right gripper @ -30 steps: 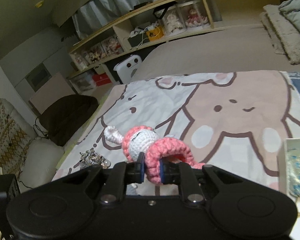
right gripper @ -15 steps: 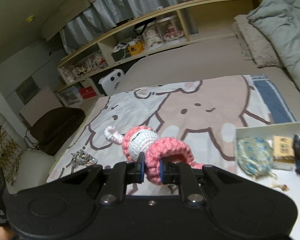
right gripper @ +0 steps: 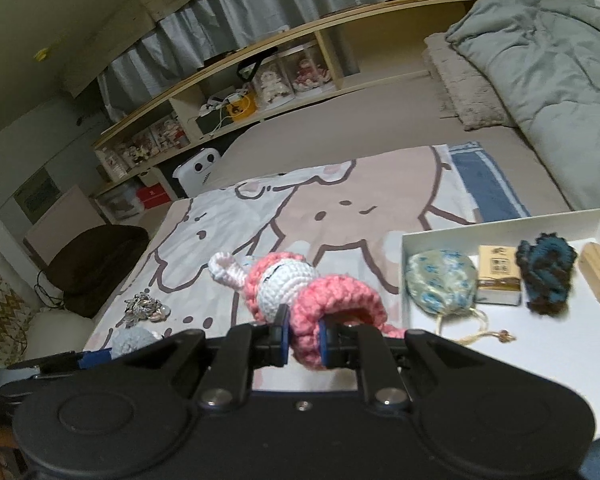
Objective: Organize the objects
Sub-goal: 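Carry the bunny with the right tool while the left tool carries the grey toy over the box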
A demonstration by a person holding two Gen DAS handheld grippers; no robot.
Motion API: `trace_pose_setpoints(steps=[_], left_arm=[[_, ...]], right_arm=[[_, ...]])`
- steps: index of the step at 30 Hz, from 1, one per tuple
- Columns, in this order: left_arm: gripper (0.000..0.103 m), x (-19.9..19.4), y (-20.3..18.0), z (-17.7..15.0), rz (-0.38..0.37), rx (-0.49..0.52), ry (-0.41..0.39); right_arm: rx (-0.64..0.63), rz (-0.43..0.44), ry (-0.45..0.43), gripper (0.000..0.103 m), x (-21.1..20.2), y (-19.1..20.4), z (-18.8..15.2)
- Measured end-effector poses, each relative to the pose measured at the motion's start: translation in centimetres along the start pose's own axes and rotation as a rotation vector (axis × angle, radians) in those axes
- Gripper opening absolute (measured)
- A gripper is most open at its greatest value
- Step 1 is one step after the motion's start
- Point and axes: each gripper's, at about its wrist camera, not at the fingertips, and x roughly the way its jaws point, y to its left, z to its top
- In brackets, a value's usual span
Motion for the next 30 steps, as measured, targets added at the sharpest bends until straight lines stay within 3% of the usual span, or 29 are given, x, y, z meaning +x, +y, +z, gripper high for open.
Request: trace_pose_setpoints(steps=[14,30], left_arm=[[0.057,-0.1,-6.0,1.4,-0.041,0.074,-0.009],[0.057,3.8,-16.3,3.1,-0.159,0.187,0.008]], right_arm=[[0.023,-0.050,-0.049,0.015,-4.3,-3.9,0.2],[0.115,-0.177,-0.099,0.015,-8.9,-13.3,0.3]])
